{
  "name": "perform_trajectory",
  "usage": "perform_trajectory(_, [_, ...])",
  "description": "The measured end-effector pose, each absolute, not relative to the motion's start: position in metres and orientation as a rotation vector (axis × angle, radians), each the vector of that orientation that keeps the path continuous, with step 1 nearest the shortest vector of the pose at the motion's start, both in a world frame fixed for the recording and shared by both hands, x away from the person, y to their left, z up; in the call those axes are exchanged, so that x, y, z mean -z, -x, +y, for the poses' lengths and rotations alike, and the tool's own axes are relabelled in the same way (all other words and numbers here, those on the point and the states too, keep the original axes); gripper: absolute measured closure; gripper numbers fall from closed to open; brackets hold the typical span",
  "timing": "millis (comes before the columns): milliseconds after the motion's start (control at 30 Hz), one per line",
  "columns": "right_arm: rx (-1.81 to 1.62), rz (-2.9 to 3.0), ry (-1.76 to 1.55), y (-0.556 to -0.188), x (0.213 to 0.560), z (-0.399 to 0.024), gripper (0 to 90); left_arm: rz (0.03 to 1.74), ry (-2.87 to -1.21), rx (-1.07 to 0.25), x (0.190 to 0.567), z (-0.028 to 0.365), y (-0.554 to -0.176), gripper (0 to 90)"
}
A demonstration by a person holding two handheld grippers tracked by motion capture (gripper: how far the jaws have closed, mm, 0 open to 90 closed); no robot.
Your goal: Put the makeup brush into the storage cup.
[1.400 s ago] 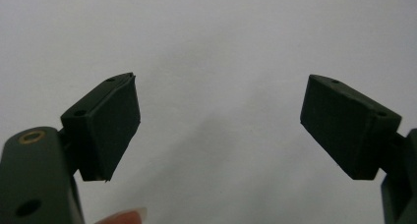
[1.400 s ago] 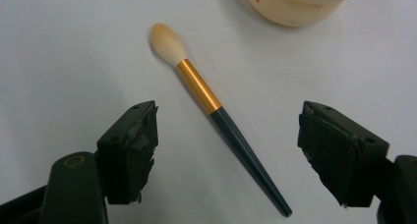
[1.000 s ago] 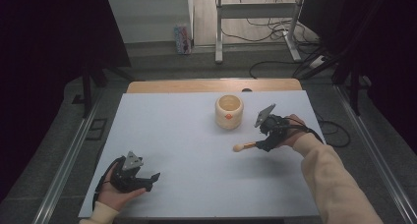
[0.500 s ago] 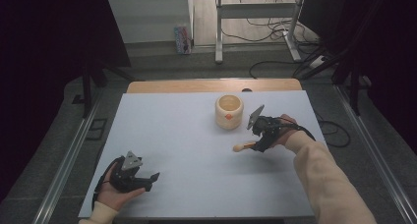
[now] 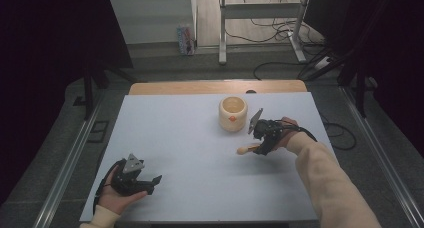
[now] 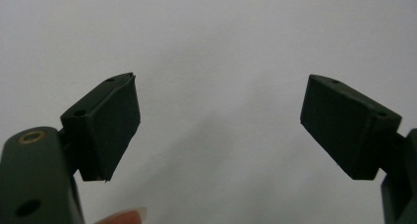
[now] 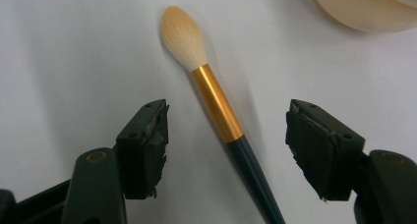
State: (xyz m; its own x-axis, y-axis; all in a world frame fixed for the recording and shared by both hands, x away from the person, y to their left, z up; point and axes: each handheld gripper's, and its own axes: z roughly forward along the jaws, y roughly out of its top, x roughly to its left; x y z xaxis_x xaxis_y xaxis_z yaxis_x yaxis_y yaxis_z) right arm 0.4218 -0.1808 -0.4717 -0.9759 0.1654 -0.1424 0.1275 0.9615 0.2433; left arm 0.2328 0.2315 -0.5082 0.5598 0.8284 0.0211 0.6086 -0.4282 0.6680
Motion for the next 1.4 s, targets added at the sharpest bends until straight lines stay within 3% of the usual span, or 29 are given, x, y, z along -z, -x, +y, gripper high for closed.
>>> perform_trajectory(1400, [-0.277,3.074,-0.023,-0.431,0.492,-0.171,69.8,1.158,-2.18,-0.47,0.508,0.234,-0.232,15.8])
